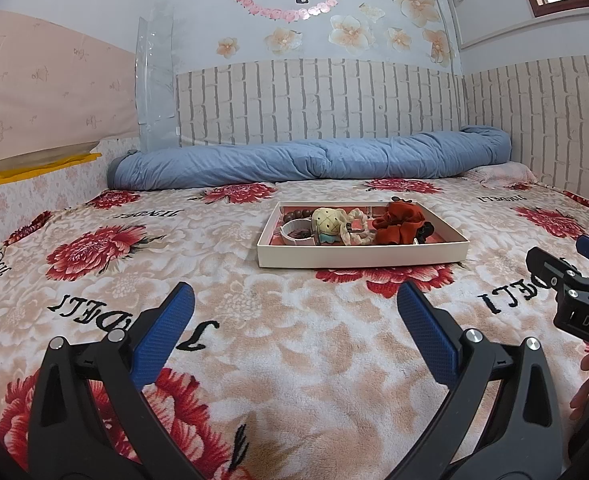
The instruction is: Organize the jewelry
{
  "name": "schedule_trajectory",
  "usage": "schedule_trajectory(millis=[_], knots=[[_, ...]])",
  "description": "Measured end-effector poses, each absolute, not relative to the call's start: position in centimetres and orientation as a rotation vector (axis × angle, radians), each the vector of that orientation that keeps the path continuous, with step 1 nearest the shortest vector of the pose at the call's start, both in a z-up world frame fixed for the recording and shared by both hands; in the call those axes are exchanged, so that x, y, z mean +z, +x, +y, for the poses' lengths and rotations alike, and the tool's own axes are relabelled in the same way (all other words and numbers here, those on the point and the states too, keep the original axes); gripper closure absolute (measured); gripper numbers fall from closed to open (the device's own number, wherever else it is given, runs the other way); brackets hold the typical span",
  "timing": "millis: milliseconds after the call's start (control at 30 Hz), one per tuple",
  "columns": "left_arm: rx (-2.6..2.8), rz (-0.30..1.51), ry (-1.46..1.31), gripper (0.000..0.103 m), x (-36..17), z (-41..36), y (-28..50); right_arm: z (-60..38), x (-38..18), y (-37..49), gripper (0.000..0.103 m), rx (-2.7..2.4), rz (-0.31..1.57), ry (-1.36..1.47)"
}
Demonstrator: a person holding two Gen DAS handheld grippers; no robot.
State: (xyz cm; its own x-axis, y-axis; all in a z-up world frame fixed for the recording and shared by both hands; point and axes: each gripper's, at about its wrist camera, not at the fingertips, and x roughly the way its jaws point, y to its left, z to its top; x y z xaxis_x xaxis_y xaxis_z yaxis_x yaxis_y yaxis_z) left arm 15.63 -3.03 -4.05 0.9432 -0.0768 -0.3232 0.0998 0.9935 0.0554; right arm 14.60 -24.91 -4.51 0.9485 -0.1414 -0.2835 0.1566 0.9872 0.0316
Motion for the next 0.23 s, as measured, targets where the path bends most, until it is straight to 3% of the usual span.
schedule_trajectory(millis=[233], knots=[[-0.09,0.327,0.072,0.005,-4.08,-3.03,15.63,-24.91,-4.51,14.59,0.004,-0.152,0.285,0.054]])
